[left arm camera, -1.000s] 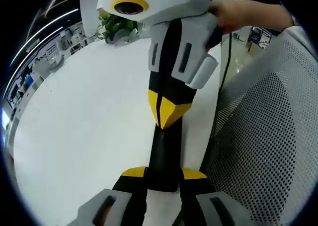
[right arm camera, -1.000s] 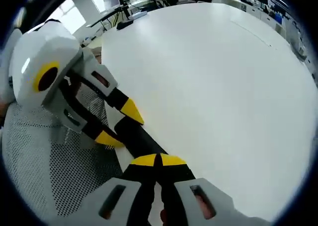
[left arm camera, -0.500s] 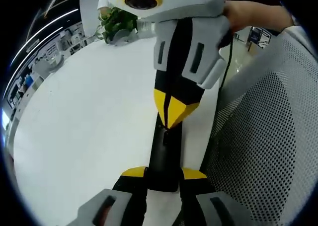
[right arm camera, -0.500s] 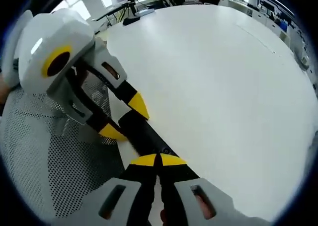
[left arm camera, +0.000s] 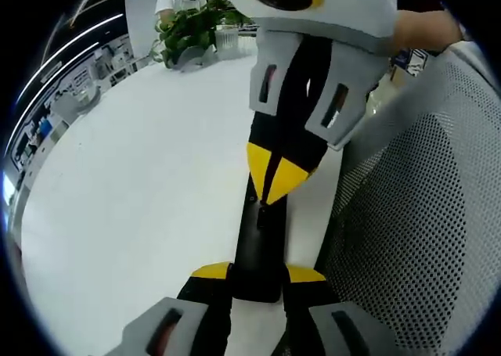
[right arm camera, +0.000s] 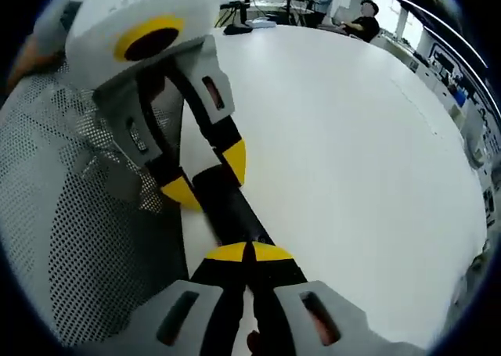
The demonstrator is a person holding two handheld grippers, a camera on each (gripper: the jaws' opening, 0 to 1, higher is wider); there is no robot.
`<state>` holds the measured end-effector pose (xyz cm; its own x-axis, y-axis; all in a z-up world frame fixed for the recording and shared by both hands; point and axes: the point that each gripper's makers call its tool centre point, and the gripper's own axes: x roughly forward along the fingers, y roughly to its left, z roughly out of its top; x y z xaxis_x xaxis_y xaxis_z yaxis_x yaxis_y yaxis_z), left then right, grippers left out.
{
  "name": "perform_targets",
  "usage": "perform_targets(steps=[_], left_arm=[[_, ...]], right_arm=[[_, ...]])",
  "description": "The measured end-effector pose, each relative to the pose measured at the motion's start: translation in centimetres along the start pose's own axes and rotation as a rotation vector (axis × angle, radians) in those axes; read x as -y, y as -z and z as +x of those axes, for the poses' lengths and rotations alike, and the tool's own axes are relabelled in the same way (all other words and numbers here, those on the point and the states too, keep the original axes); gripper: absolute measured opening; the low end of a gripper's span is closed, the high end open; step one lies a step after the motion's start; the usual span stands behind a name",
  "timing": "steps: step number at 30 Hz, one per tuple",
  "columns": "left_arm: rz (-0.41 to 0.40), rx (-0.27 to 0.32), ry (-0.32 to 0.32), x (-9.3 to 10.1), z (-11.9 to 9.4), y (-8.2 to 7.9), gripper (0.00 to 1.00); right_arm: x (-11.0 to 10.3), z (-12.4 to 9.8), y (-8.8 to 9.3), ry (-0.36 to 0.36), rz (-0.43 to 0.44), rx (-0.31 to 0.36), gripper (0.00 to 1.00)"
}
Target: Press the specified remote control buttons in sequence, fully releasing each button before pressing the next.
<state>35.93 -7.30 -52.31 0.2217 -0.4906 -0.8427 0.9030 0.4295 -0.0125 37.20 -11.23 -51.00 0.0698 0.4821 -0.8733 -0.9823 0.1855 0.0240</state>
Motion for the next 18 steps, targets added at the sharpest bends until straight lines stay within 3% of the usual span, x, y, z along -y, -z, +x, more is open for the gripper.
perform_targets(steps=[13,15,18], left_arm=[[0.001,0.002,-0.001,0.25,-0.26,-0.07,0.25],[0.001,0.002,-0.001,0.24,-0.26,-0.07,0.25],[0.002,0.002,0.0,0.24,-0.27,-0.09,0.25]], right_arm=[[0.51,0.13,0.22,0.015,0.087,0.046,0.0],[0.44,0.06,0.25,0.012,0.14,0.038,0.0],[0.37,0.07,0.33,0.008,0.14,0.031,0.0]])
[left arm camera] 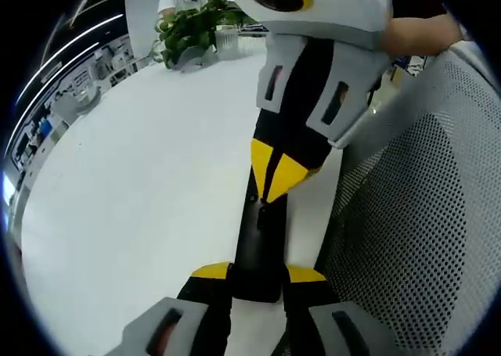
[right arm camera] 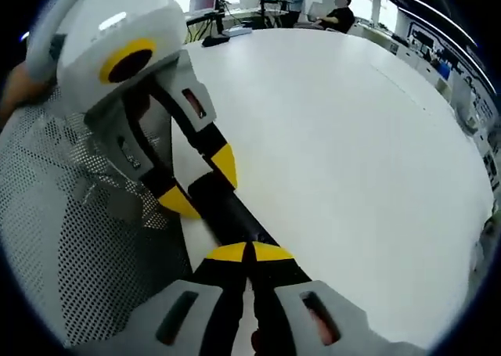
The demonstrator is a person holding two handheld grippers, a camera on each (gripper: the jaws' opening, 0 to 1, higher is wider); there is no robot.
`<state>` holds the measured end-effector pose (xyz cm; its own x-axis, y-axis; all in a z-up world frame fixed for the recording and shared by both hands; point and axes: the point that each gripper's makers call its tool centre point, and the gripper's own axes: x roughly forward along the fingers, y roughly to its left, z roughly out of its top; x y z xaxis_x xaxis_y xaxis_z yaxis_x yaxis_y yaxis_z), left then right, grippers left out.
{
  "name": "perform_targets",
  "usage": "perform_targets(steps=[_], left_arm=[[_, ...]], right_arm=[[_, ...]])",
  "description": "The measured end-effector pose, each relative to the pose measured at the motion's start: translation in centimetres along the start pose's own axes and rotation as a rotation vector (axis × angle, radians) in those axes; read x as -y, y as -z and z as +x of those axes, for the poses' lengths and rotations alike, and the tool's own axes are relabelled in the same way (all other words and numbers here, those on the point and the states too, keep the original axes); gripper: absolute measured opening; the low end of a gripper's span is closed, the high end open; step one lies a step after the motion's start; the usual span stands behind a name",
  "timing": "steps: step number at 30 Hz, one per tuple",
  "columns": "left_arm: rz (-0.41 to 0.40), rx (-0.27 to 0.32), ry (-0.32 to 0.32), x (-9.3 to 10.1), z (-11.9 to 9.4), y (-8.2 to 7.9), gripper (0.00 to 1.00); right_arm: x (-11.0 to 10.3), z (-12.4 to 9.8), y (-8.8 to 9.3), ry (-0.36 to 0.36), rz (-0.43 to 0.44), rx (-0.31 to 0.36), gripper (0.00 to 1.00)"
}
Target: Press the specified remote control buttons in sequence, fully releasing each button before pressing the next.
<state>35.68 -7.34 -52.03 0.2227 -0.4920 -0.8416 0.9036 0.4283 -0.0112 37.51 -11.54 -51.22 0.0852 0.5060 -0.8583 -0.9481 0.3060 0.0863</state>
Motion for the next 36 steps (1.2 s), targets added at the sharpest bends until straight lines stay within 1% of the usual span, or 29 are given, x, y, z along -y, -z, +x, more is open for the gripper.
perform_targets(steps=[4,8,16,25,30,33,35,36], left_arm=[[0.001,0.0,0.001,0.0,0.0,0.0,0.25],[0.002,-0.001,0.002,0.0,-0.1,0.0,0.25],[0.002,-0.001,0.002,-0.1,0.0,0.0,0.25],[-0.006,-0.003,0.002,0.0,0.0,0.0,0.25],[-0.008,-0.004,-0.001,0.0,0.0,0.0,0.25],[-0.008,-0.004,0.0,-0.1,0.1,0.0,0.24],[-0.009,-0.004,0.0,-0.1,0.2,0.0,0.24],[-0.008,-0.004,0.0,-0.1,0.2,0.0,0.24]], right_arm=[[-0.4,-0.2,0.3,-0.008,-0.008,-0.011,0.0],[-0.8,-0.2,0.6,-0.025,0.014,-0.016,0.0],[-1.1,-0.3,0.5,-0.027,0.008,-0.018,0.0],[-1.5,-0.2,0.4,-0.015,-0.033,-0.049,0.0],[-1.6,-0.1,0.4,0.002,-0.047,-0.083,0.0],[-1.4,-0.1,0.4,0.011,-0.057,-0.086,0.0],[-1.4,-0.1,0.4,0.016,-0.071,-0.077,0.0],[-1.3,-0.1,0.4,0.016,-0.063,-0.071,0.0]])
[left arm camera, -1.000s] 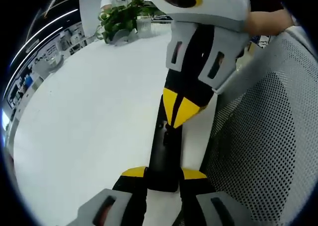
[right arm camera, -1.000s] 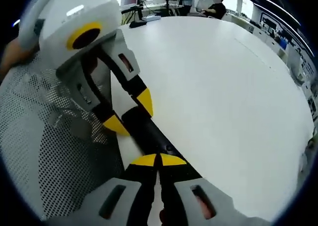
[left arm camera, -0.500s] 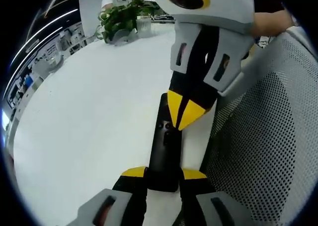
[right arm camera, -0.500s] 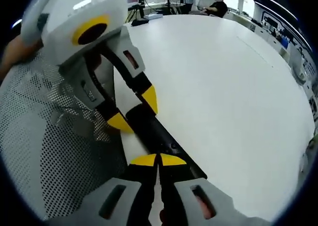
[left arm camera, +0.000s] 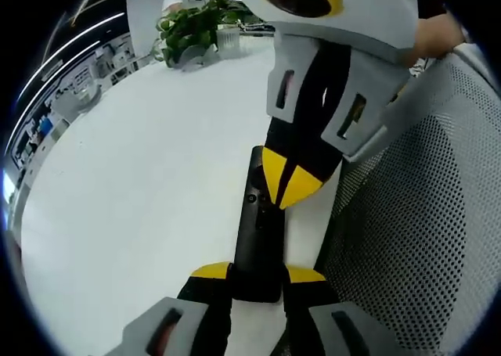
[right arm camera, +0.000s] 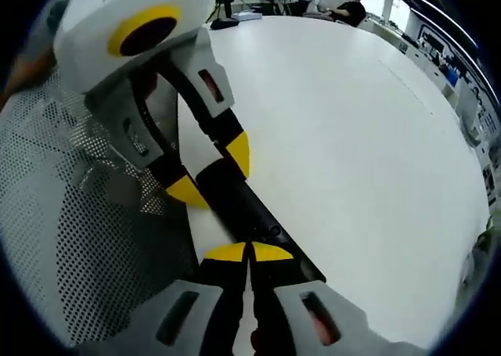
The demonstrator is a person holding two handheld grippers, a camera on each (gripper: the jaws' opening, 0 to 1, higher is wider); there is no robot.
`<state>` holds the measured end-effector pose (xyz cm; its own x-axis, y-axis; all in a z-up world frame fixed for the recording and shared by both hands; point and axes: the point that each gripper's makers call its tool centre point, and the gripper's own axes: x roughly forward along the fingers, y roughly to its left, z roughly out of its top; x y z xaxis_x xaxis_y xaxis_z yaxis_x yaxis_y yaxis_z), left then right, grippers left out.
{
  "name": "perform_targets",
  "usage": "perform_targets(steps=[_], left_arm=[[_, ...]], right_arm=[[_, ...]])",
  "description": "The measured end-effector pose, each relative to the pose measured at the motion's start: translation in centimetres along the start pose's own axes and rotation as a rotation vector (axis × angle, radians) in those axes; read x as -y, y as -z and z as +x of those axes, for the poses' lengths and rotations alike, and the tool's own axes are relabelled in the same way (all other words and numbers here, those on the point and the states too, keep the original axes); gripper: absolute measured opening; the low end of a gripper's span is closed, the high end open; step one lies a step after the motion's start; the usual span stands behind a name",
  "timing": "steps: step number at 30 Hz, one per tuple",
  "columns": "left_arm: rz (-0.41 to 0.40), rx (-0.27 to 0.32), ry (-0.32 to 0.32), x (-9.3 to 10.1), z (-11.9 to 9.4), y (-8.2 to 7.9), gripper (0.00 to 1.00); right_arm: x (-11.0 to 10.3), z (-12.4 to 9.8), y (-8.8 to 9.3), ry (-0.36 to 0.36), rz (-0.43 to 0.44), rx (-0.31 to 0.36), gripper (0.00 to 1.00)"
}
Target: Press the specified remote control buttons in sequence, fully releasing each button before pressing the next.
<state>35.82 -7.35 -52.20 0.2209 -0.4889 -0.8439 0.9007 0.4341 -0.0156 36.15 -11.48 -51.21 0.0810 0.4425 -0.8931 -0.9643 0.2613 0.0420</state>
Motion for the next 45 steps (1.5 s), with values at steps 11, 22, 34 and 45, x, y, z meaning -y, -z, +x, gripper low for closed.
perform_targets(steps=[11,22,34,45], left_arm=[[0.017,0.012,-0.002,-0.1,0.1,0.0,0.25],[0.034,0.016,0.005,-0.2,0.3,0.0,0.25],[0.03,0.019,0.007,-0.1,0.2,0.0,0.25],[0.024,0.017,0.006,0.0,0.1,-0.1,0.25]], right_arm=[[0.2,-0.1,0.0,-0.016,0.083,0.019,0.0],[0.3,-0.2,-1.1,-0.031,0.089,0.059,0.0],[0.4,0.4,-1.7,-0.031,0.053,0.049,0.0],[0.3,0.6,-1.6,0.003,-0.019,0.025,0.0]])
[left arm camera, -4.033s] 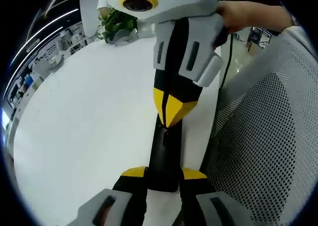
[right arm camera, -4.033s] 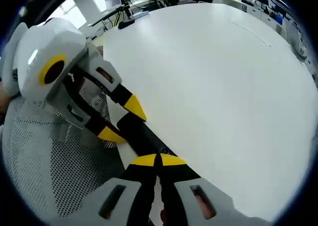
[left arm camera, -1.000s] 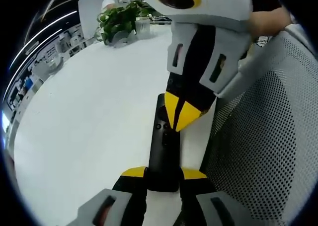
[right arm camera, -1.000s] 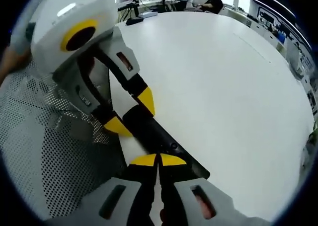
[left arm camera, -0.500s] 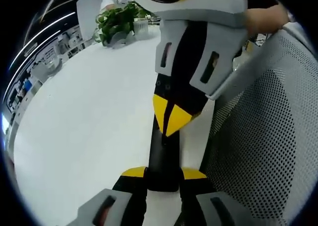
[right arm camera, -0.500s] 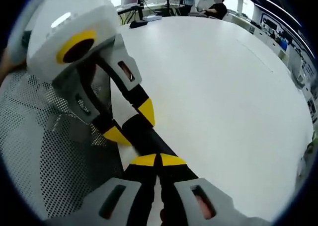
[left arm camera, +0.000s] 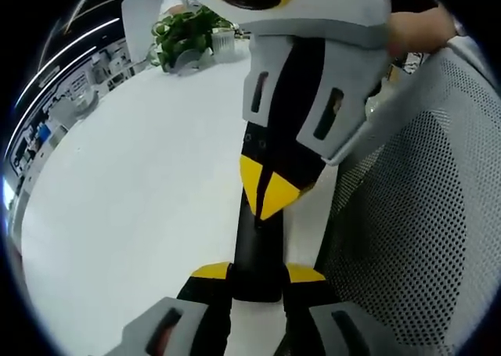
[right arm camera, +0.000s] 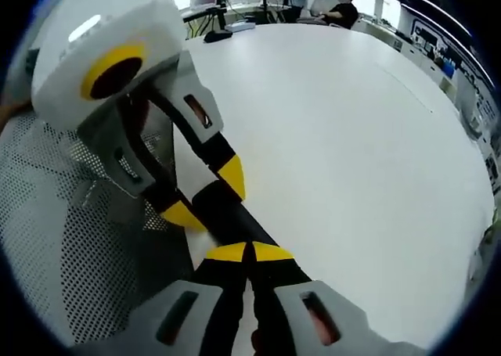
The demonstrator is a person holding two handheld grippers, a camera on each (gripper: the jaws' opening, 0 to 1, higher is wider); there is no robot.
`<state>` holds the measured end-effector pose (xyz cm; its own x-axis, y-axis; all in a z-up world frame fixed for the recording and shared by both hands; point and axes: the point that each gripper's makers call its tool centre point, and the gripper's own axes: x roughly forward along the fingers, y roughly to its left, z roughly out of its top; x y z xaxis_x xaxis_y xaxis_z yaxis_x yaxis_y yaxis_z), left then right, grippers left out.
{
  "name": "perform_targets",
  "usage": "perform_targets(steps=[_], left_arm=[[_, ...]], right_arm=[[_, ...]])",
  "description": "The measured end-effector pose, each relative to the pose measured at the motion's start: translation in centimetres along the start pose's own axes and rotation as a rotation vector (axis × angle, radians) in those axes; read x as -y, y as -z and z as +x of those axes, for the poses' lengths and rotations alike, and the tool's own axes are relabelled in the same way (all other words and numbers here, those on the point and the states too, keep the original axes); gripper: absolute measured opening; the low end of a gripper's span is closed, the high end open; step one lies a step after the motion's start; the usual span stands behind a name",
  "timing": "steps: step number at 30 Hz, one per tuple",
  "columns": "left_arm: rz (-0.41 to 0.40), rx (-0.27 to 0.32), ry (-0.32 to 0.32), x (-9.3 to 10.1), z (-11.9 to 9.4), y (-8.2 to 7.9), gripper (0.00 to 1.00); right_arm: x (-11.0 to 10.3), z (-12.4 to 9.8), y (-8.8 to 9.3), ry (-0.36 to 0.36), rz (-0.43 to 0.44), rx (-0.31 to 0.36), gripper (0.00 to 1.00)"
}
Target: Press the specified remote control buttons in sequence, fully releasing each button before pressing the next.
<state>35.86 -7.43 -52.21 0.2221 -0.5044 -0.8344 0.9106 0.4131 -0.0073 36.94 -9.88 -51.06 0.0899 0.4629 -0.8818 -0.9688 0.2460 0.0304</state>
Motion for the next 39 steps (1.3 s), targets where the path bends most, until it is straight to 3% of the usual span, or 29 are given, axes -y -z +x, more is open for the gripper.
perform_targets(steps=[2,4,21,25,39], left_arm=[[-0.003,0.001,-0.001,0.0,0.0,0.0,0.25],[-0.004,0.002,-0.002,0.0,0.0,0.0,0.25],[-0.011,0.005,-0.004,0.0,-0.1,0.0,0.25],[-0.009,0.007,-0.004,-0.1,0.0,0.0,0.25],[-0.01,0.008,-0.003,-0.1,0.0,0.0,0.25]], right_arm=[[-0.1,0.0,0.0,0.011,-0.05,0.006,0.0],[-0.1,0.0,0.0,0.009,0.01,0.015,0.0],[0.1,-0.1,-0.1,0.006,0.069,0.069,0.0],[-0.2,-0.1,-0.3,-0.026,0.108,0.071,0.0],[-0.4,0.3,-0.7,-0.037,0.079,0.073,0.0]])
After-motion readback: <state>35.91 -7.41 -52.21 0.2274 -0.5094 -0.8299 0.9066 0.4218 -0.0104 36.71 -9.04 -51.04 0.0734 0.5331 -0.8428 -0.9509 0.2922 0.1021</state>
